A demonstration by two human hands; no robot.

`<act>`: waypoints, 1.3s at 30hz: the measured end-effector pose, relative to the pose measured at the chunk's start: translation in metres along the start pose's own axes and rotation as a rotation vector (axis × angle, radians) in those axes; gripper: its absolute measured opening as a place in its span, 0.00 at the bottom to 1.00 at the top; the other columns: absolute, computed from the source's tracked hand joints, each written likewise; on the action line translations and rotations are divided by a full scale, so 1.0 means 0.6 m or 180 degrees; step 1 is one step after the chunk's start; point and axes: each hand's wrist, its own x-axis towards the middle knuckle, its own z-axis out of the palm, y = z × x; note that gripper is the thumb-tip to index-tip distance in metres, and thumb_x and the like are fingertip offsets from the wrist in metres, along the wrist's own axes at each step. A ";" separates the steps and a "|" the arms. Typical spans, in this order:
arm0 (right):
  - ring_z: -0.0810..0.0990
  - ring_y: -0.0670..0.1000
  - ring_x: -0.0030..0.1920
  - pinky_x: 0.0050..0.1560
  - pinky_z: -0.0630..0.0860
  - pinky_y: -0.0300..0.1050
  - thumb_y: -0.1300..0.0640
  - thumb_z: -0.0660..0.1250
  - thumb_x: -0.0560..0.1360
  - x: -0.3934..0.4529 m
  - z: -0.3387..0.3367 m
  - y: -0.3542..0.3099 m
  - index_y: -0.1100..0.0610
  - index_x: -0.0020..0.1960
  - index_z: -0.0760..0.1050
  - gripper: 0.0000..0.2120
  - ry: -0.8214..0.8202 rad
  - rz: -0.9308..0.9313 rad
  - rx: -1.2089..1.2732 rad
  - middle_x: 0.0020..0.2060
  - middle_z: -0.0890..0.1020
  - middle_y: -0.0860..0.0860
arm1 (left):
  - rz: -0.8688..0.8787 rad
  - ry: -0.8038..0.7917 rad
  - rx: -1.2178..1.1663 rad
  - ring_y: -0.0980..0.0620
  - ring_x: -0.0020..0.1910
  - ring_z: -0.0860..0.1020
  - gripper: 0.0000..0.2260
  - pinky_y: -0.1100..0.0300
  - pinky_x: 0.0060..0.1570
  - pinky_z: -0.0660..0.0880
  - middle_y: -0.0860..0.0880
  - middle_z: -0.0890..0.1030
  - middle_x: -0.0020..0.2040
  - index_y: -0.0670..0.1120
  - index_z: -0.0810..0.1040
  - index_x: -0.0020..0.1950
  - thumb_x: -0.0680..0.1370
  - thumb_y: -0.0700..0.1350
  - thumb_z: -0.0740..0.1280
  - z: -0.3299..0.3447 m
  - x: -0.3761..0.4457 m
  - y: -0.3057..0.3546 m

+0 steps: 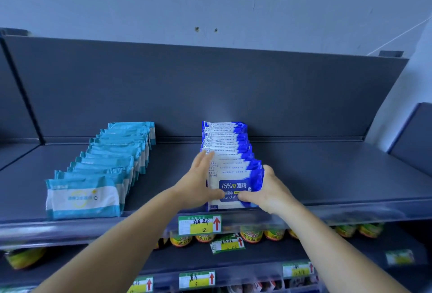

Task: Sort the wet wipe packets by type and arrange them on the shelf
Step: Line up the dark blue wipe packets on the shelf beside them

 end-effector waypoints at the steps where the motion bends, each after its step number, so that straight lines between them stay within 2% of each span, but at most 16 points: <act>1: 0.78 0.48 0.54 0.48 0.74 0.42 0.47 0.78 0.62 -0.002 -0.002 0.000 0.49 0.69 0.56 0.44 -0.0004 -0.0046 0.0052 0.64 0.73 0.46 | -0.0077 0.0137 -0.0180 0.55 0.68 0.65 0.42 0.57 0.62 0.72 0.56 0.56 0.72 0.53 0.53 0.75 0.69 0.46 0.76 0.002 -0.005 0.000; 3: 0.76 0.49 0.59 0.50 0.72 0.41 0.48 0.78 0.62 -0.005 -0.002 -0.002 0.48 0.76 0.44 0.55 -0.0119 -0.0094 0.0080 0.68 0.70 0.43 | -0.0310 0.0205 -0.0403 0.58 0.56 0.74 0.37 0.61 0.50 0.76 0.57 0.68 0.64 0.54 0.58 0.68 0.67 0.46 0.78 0.010 -0.013 -0.005; 5: 0.80 0.47 0.50 0.43 0.75 0.41 0.49 0.77 0.63 -0.003 0.000 -0.003 0.46 0.72 0.49 0.49 -0.0215 -0.0176 0.0078 0.56 0.78 0.39 | -0.0473 0.0025 -0.0462 0.58 0.46 0.79 0.31 0.64 0.38 0.76 0.56 0.77 0.56 0.53 0.62 0.63 0.68 0.47 0.77 0.023 -0.012 -0.016; 7: 0.81 0.44 0.45 0.41 0.76 0.40 0.49 0.78 0.62 0.000 0.001 -0.006 0.45 0.65 0.56 0.40 -0.0218 -0.0217 0.0022 0.47 0.80 0.37 | -0.0523 -0.0016 -0.0509 0.58 0.44 0.80 0.29 0.65 0.34 0.75 0.56 0.79 0.53 0.53 0.64 0.63 0.69 0.47 0.76 0.026 -0.010 -0.023; 9: 0.82 0.44 0.44 0.44 0.79 0.43 0.49 0.78 0.62 0.002 -0.003 -0.009 0.44 0.63 0.61 0.36 -0.0296 -0.0224 0.0031 0.46 0.81 0.37 | -0.0553 -0.0037 -0.0541 0.58 0.44 0.81 0.28 0.63 0.37 0.77 0.56 0.80 0.52 0.52 0.64 0.63 0.69 0.46 0.76 0.021 -0.007 -0.023; 11: 0.83 0.45 0.45 0.47 0.80 0.45 0.50 0.77 0.63 0.005 -0.010 -0.011 0.44 0.66 0.61 0.37 -0.0411 -0.0204 0.0162 0.45 0.81 0.36 | -0.0575 -0.0054 -0.0594 0.59 0.46 0.81 0.31 0.62 0.42 0.79 0.55 0.80 0.53 0.51 0.62 0.64 0.68 0.45 0.77 0.015 -0.005 -0.021; 14: 0.80 0.44 0.49 0.50 0.76 0.41 0.53 0.77 0.65 0.012 -0.016 -0.012 0.49 0.75 0.50 0.48 -0.0512 -0.0120 0.0457 0.48 0.78 0.37 | -0.0599 -0.0101 -0.0658 0.59 0.49 0.80 0.43 0.64 0.44 0.77 0.56 0.79 0.53 0.51 0.52 0.71 0.67 0.44 0.78 0.010 0.000 -0.019; 15: 0.80 0.43 0.50 0.52 0.76 0.41 0.54 0.77 0.64 0.016 -0.015 -0.010 0.48 0.75 0.51 0.48 -0.0567 -0.0130 0.0498 0.49 0.78 0.37 | -0.0611 -0.0144 -0.0692 0.58 0.49 0.81 0.44 0.62 0.45 0.77 0.56 0.80 0.52 0.51 0.52 0.71 0.66 0.44 0.78 0.009 0.003 -0.021; 18: 0.82 0.41 0.49 0.56 0.78 0.47 0.56 0.78 0.62 0.032 -0.008 -0.002 0.44 0.66 0.63 0.38 -0.0646 -0.0236 0.0522 0.49 0.82 0.38 | -0.0590 -0.0266 -0.0778 0.57 0.48 0.82 0.38 0.54 0.53 0.79 0.56 0.82 0.51 0.53 0.61 0.67 0.64 0.43 0.79 0.010 0.011 -0.030; 25: 0.82 0.42 0.47 0.55 0.78 0.47 0.55 0.79 0.60 0.045 -0.010 -0.003 0.45 0.63 0.65 0.37 -0.0593 -0.0248 0.0530 0.48 0.82 0.39 | -0.0570 -0.0215 -0.0793 0.57 0.49 0.82 0.37 0.51 0.55 0.78 0.57 0.82 0.52 0.54 0.63 0.65 0.63 0.44 0.80 0.012 0.020 -0.030; 28: 0.78 0.41 0.51 0.54 0.75 0.42 0.54 0.79 0.61 0.041 -0.011 -0.005 0.46 0.69 0.59 0.43 -0.0452 -0.0388 0.0394 0.55 0.76 0.36 | -0.0395 0.0101 -0.0310 0.56 0.58 0.77 0.44 0.52 0.59 0.75 0.56 0.74 0.63 0.56 0.57 0.70 0.62 0.47 0.80 0.009 0.012 -0.012; 30: 0.69 0.43 0.64 0.61 0.68 0.43 0.50 0.80 0.60 0.037 -0.013 -0.008 0.44 0.73 0.52 0.51 -0.0113 -0.0723 -0.0038 0.65 0.65 0.38 | -0.0052 0.0276 0.0677 0.52 0.73 0.61 0.50 0.50 0.70 0.63 0.53 0.59 0.75 0.54 0.49 0.76 0.64 0.53 0.78 0.004 0.005 0.006; 32: 0.52 0.47 0.76 0.73 0.57 0.51 0.43 0.77 0.62 0.034 -0.013 -0.010 0.43 0.76 0.48 0.53 0.0079 -0.1182 -0.0855 0.76 0.53 0.42 | 0.0239 0.0164 0.1835 0.52 0.77 0.47 0.47 0.52 0.74 0.49 0.52 0.49 0.78 0.51 0.46 0.78 0.70 0.59 0.73 0.004 0.001 0.020; 33: 0.46 0.47 0.77 0.75 0.50 0.52 0.41 0.75 0.65 0.032 -0.014 -0.011 0.43 0.77 0.50 0.49 0.0075 -0.1383 -0.1278 0.77 0.50 0.42 | 0.0333 0.0064 0.2191 0.52 0.77 0.46 0.44 0.54 0.74 0.47 0.51 0.50 0.78 0.49 0.48 0.78 0.72 0.60 0.70 0.003 0.002 0.025; 35: 0.44 0.45 0.77 0.75 0.44 0.52 0.41 0.71 0.69 0.032 -0.014 -0.010 0.45 0.76 0.54 0.41 -0.0055 -0.1643 -0.1757 0.77 0.52 0.42 | 0.0379 -0.0035 0.2500 0.52 0.76 0.50 0.39 0.56 0.72 0.50 0.50 0.54 0.77 0.47 0.52 0.77 0.74 0.59 0.67 0.008 0.003 0.034; 39: 0.48 0.46 0.77 0.75 0.44 0.50 0.40 0.70 0.71 0.036 -0.011 -0.012 0.46 0.76 0.54 0.40 -0.0117 -0.1682 -0.1818 0.77 0.54 0.43 | 0.0383 -0.0034 0.2769 0.49 0.75 0.52 0.37 0.55 0.72 0.54 0.47 0.56 0.76 0.44 0.53 0.76 0.76 0.57 0.66 0.018 0.014 0.036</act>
